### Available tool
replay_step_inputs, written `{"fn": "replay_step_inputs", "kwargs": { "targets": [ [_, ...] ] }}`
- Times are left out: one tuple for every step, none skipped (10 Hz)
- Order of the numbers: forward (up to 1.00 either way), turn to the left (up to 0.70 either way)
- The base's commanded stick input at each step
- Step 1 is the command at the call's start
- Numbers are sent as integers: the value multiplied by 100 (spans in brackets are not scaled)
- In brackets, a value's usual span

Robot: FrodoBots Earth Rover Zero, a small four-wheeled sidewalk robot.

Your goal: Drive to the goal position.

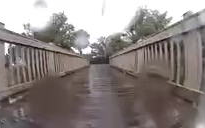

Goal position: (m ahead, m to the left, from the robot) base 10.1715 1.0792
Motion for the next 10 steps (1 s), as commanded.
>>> {"fn": "replay_step_inputs", "kwargs": {
  "targets": [
    [85,0],
    [85,0],
    [85,0],
    [85,0],
    [85,0],
    [85,0],
    [85,0],
    [85,0],
    [85,0],
    [85,0]
  ]
}}
